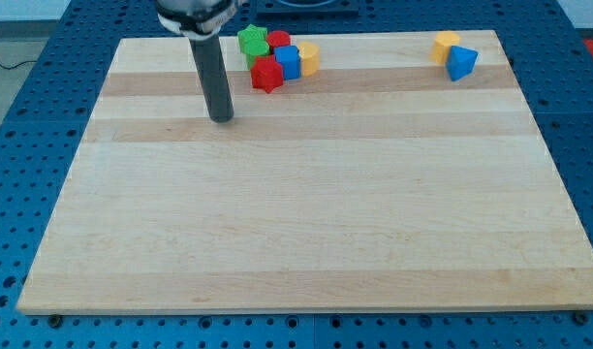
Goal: Move the green circle towards the top left of the board
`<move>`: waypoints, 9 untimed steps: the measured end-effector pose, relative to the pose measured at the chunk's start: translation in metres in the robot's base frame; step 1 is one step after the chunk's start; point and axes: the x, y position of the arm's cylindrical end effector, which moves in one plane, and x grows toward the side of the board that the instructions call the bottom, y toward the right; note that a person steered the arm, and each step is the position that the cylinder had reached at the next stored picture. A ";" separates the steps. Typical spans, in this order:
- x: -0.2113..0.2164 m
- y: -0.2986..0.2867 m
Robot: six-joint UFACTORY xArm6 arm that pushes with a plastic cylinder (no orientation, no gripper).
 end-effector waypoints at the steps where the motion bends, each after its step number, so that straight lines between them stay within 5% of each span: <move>1: 0.016 0.054; 3: -0.031 0.140; 5: -0.124 0.180; 7: -0.185 0.151; 9: -0.184 0.088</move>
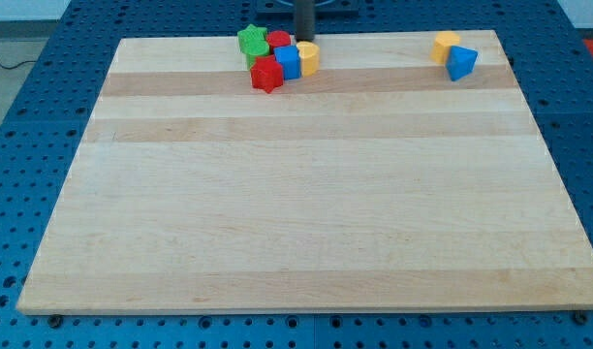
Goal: Move the green circle towards the top left of the board
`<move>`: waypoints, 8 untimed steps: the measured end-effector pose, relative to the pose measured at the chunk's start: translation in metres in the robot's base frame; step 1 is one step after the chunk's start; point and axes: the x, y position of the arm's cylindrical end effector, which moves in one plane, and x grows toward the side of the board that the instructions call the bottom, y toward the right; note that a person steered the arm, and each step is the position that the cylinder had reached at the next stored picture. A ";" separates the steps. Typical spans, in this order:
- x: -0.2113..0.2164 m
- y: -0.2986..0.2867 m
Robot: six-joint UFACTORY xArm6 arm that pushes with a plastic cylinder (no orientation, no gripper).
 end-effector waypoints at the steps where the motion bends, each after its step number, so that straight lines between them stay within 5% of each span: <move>1: 0.025 -0.026; 3: 0.099 -0.052; 6: 0.074 -0.133; 8: 0.078 -0.123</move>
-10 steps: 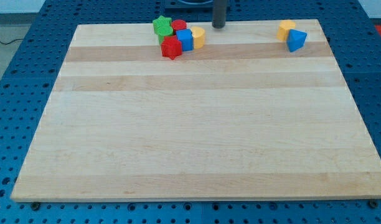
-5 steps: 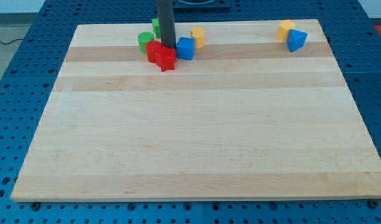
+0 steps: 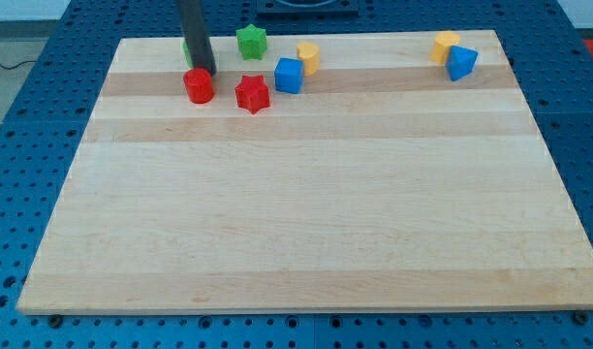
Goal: Move the green circle towards the top left of the board
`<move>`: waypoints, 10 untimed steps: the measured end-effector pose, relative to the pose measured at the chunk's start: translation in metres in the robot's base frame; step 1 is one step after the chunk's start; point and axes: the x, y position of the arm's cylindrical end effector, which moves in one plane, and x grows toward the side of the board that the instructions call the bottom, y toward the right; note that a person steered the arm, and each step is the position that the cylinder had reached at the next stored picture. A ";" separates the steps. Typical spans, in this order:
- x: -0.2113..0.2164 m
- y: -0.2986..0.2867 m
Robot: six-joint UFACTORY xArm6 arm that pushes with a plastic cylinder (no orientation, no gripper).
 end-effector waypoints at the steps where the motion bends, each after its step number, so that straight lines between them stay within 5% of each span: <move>1: -0.004 0.005; 5: -0.034 -0.073; 8: -0.050 -0.029; 10: -0.074 -0.055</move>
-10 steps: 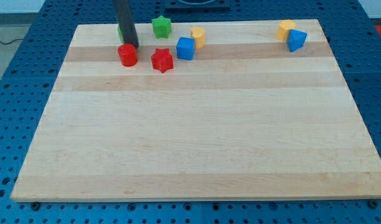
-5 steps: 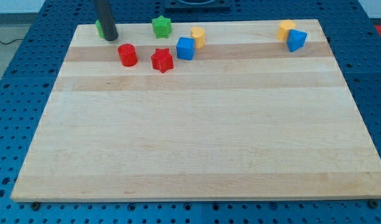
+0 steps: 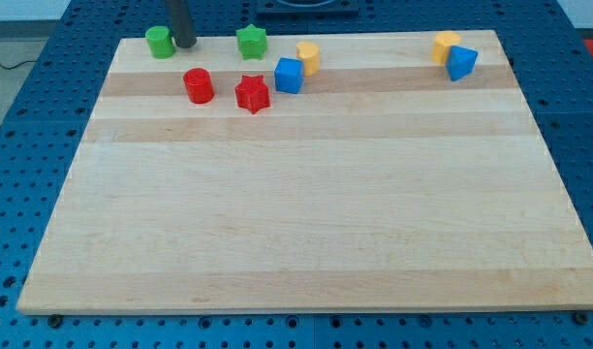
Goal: Move the green circle towards the top left of the board
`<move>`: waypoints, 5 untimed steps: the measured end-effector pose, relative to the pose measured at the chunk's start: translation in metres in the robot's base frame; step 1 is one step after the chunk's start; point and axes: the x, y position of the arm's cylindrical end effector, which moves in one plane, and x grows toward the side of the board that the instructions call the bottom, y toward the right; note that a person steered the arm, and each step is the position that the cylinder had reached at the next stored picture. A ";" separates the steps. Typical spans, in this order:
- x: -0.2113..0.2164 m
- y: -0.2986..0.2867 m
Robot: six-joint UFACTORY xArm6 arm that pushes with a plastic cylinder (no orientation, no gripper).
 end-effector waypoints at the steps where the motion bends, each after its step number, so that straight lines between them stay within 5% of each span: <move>1: 0.000 -0.021; 5: 0.021 -0.010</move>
